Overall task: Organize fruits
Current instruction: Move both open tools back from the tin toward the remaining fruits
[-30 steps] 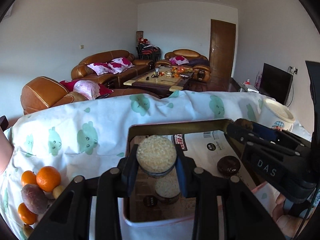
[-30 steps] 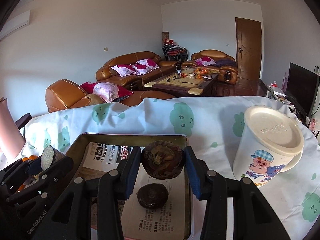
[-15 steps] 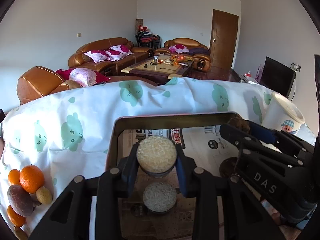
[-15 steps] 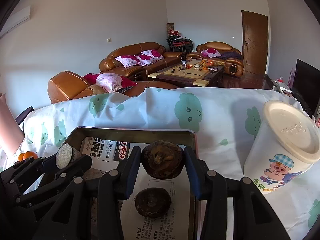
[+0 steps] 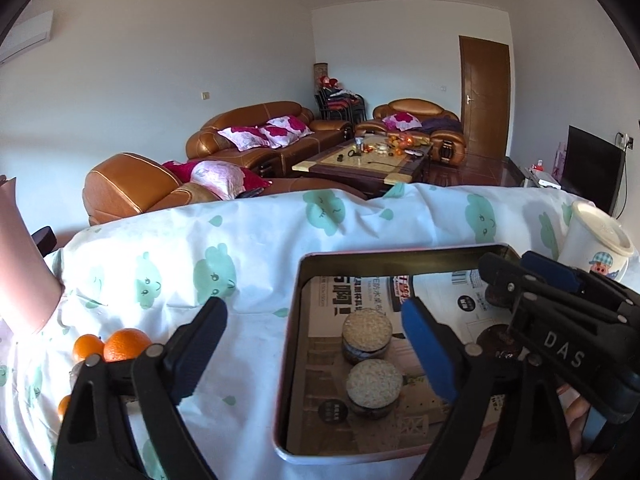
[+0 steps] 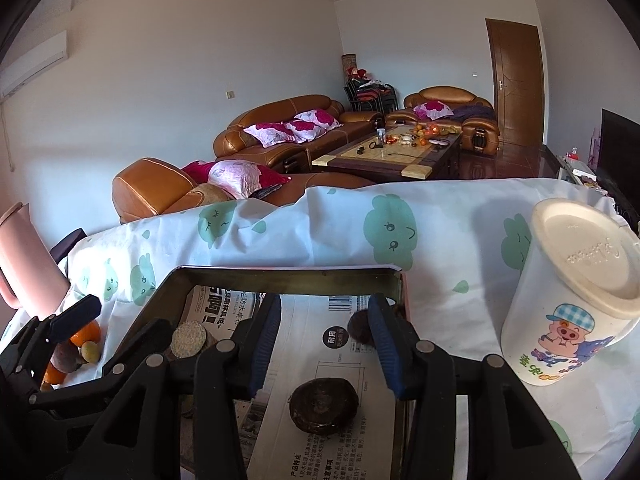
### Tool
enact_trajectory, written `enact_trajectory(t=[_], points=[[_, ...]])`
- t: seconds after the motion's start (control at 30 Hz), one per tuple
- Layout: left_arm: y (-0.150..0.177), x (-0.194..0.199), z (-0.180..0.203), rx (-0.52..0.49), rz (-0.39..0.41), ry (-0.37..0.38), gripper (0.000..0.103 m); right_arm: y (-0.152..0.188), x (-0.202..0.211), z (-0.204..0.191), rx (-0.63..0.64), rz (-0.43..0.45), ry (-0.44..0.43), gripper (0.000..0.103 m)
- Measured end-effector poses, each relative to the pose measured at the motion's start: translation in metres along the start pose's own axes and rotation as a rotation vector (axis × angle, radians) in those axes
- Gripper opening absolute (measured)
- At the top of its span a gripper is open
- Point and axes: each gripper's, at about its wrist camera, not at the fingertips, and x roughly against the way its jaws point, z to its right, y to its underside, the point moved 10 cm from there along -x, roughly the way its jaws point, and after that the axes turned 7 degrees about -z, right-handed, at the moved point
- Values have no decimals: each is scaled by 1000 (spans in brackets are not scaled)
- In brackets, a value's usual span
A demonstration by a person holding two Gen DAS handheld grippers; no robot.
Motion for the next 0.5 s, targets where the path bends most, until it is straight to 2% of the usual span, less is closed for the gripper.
enact_trajectory(t=[0.07, 0.1, 0.13, 0.27, 0.5], points=[[1, 3, -5, 14, 6, 6, 103, -4, 6, 3, -15, 28, 2, 63], [1, 5, -6, 14, 9, 8, 103, -5, 9, 4, -27, 45, -6, 75], [2, 7, -7, 11, 12, 3, 103, -7, 12, 4, -39, 63, -13, 78], [5, 13, -12, -5, 24, -28, 103, -11, 23, 4, -38, 113, 8, 78], [13, 25, -29, 20, 29, -45, 103, -8, 31, 0, -16, 144, 29, 78]])
